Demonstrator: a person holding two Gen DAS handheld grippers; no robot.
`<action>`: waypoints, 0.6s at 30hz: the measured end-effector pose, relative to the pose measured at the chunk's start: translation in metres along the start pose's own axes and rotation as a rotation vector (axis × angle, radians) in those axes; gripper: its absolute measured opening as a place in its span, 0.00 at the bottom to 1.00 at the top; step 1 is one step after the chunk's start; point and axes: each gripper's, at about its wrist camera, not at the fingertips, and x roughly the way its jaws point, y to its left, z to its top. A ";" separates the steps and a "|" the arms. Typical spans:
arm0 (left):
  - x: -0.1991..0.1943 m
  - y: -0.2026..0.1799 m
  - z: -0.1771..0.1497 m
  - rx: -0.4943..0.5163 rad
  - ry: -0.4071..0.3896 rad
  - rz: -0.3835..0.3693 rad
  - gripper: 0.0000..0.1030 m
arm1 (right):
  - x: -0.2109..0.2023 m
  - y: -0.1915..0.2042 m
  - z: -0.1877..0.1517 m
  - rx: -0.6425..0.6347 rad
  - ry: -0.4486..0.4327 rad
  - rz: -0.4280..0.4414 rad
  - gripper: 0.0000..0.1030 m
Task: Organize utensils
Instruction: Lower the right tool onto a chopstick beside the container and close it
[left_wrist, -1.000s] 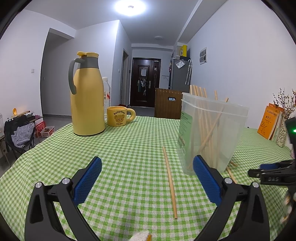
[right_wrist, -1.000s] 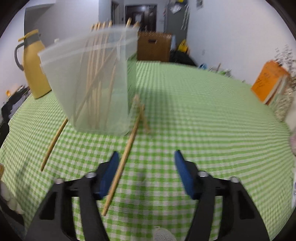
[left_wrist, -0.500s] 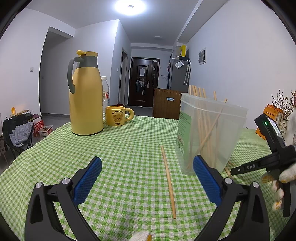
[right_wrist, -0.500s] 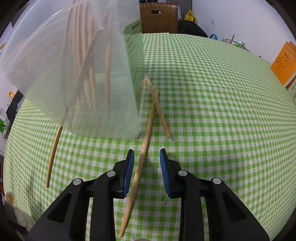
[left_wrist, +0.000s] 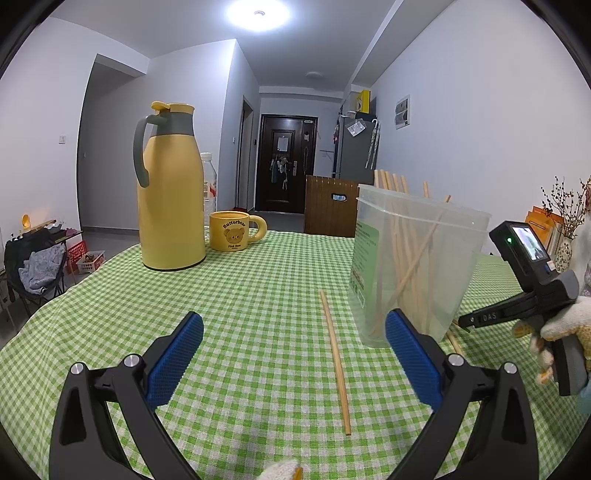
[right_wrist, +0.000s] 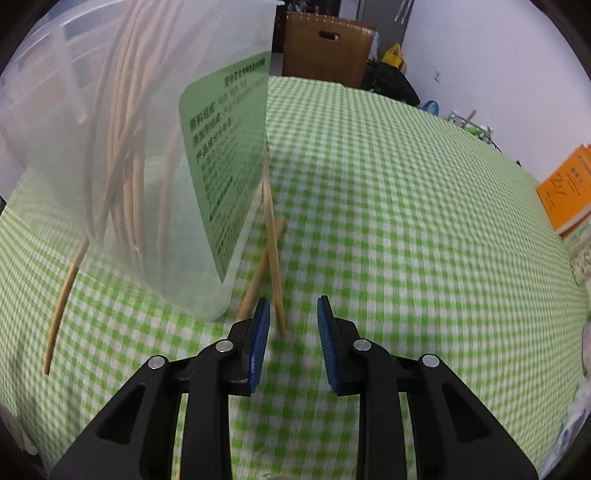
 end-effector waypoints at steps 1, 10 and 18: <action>0.000 0.000 0.000 -0.001 0.001 0.000 0.93 | 0.002 -0.002 0.001 0.008 0.005 0.023 0.25; 0.002 0.001 0.000 -0.020 0.011 0.003 0.93 | -0.007 -0.012 -0.017 0.057 -0.010 0.118 0.05; 0.001 0.004 -0.002 -0.032 0.018 0.011 0.93 | -0.061 -0.011 -0.088 0.067 0.009 0.146 0.05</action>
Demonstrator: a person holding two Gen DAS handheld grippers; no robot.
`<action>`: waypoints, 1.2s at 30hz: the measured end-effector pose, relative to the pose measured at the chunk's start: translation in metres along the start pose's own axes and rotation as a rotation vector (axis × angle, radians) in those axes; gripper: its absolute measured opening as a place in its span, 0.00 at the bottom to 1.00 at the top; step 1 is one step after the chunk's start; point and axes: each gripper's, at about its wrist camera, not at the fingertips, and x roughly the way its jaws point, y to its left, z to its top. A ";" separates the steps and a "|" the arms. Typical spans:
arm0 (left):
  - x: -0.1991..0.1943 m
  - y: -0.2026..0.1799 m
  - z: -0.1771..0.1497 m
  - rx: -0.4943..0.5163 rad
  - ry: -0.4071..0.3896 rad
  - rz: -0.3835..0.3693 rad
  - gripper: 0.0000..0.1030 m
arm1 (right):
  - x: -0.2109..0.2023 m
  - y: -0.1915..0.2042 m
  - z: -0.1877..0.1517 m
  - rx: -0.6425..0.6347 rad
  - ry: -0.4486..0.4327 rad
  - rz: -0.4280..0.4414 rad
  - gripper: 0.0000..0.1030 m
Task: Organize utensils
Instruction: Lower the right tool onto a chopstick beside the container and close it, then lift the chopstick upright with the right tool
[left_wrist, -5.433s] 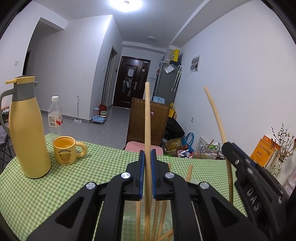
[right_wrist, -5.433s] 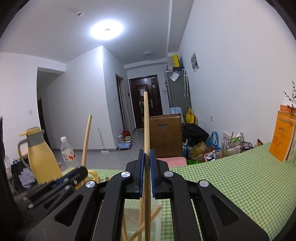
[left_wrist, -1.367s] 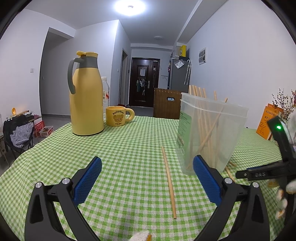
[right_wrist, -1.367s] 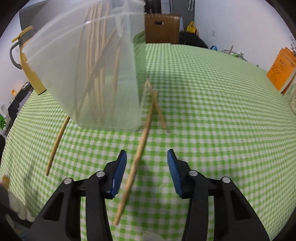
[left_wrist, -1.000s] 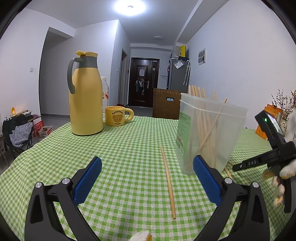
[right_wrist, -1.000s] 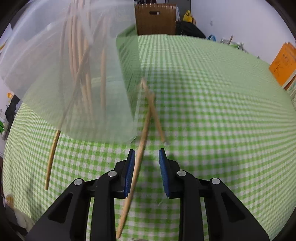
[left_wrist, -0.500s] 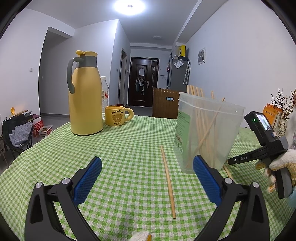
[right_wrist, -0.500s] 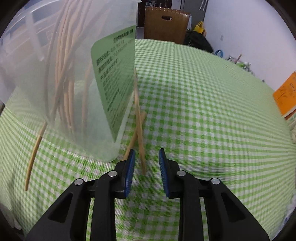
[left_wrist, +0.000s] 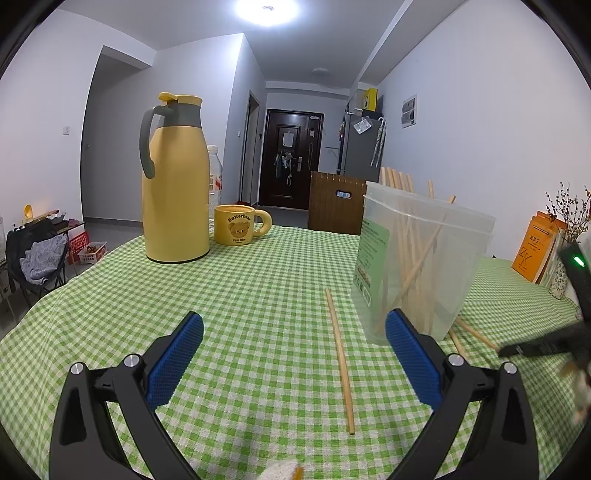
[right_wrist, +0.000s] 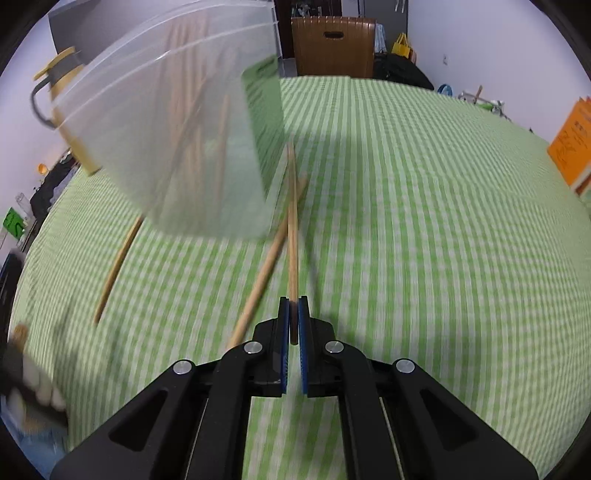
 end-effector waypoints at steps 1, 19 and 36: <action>0.000 0.000 0.000 -0.001 0.000 0.001 0.93 | -0.002 0.000 -0.010 -0.002 0.012 0.002 0.05; 0.002 0.006 0.000 -0.022 0.014 0.006 0.93 | 0.040 0.006 0.037 -0.045 0.023 -0.017 0.18; 0.004 0.008 -0.001 -0.029 0.023 0.005 0.93 | 0.039 0.016 0.042 -0.009 -0.004 -0.027 0.07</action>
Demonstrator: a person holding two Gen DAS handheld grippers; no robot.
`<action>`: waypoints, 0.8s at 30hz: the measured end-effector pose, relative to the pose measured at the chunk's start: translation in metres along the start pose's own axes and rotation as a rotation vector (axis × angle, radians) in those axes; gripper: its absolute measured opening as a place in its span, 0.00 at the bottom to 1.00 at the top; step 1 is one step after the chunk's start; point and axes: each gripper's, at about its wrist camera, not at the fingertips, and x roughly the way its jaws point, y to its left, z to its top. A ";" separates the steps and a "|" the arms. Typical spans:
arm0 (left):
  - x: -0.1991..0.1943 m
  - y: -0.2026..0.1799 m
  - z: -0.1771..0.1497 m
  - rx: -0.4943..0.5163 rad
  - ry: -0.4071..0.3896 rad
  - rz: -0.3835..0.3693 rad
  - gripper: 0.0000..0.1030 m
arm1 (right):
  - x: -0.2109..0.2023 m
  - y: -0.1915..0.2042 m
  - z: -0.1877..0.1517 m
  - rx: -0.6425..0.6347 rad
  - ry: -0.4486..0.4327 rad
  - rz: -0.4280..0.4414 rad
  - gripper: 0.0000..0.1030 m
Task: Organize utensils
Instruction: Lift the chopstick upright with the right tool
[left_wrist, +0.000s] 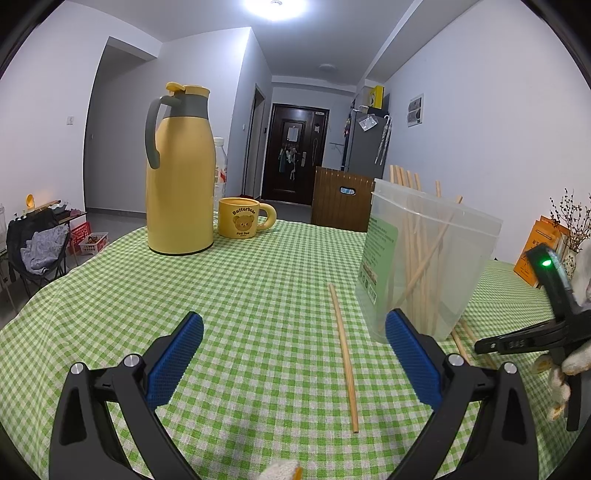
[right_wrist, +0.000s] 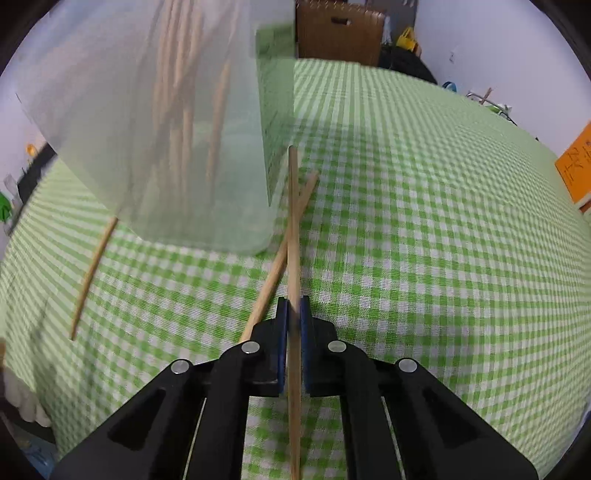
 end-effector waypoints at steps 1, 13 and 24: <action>0.000 0.000 0.000 -0.002 0.001 0.000 0.93 | -0.006 -0.001 -0.003 0.009 -0.023 0.008 0.07; 0.009 0.005 0.001 -0.019 0.036 0.011 0.93 | -0.087 -0.028 -0.071 0.165 -0.614 -0.002 0.07; 0.080 -0.041 0.032 0.179 0.505 -0.011 0.86 | -0.092 -0.035 -0.082 0.167 -0.732 -0.026 0.07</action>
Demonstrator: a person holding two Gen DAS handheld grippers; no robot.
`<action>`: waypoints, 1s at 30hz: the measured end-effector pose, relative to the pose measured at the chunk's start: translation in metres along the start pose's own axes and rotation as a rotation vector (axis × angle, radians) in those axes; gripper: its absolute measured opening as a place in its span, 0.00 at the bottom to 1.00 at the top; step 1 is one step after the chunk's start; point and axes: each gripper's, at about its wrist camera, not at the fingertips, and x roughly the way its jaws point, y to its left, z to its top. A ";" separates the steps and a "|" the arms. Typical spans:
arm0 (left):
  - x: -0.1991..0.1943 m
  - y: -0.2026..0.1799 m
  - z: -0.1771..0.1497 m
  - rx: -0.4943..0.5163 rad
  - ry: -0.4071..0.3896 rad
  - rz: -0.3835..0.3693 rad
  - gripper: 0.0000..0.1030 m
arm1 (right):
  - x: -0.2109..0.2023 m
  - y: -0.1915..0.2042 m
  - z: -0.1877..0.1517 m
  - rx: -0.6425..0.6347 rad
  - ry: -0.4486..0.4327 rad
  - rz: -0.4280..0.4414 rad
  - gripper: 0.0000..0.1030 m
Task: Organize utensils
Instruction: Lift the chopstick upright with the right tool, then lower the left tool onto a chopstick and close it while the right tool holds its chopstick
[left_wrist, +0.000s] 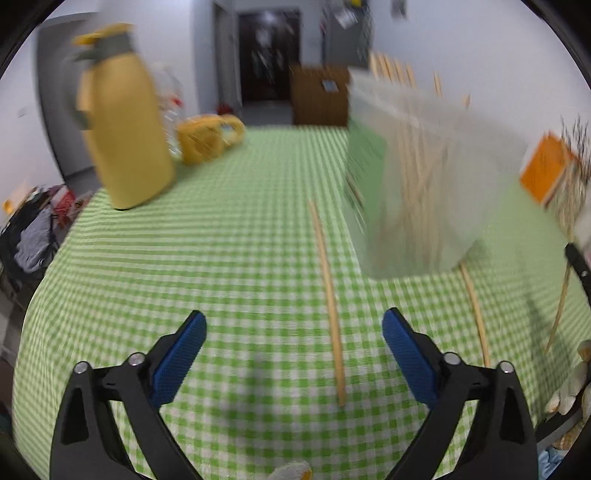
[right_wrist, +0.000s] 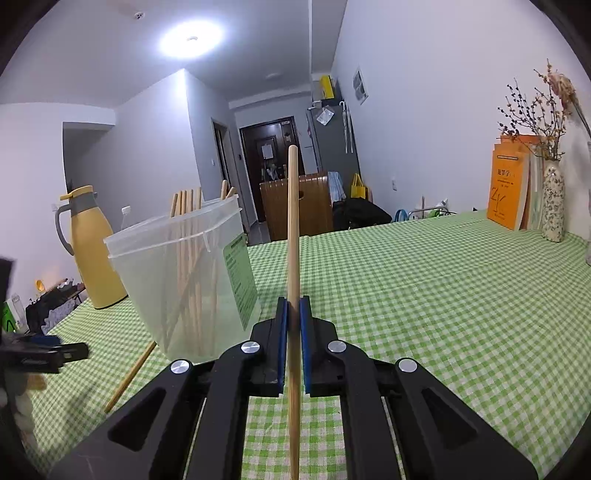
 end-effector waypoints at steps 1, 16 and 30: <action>0.009 -0.004 0.006 0.014 0.036 0.003 0.83 | -0.001 0.001 -0.001 -0.005 -0.002 0.000 0.07; 0.087 -0.026 0.026 0.009 0.186 0.057 0.56 | -0.007 0.002 -0.002 -0.014 -0.010 0.010 0.07; 0.079 -0.001 0.025 -0.095 0.174 0.009 0.04 | -0.009 0.003 -0.003 -0.024 -0.007 0.020 0.07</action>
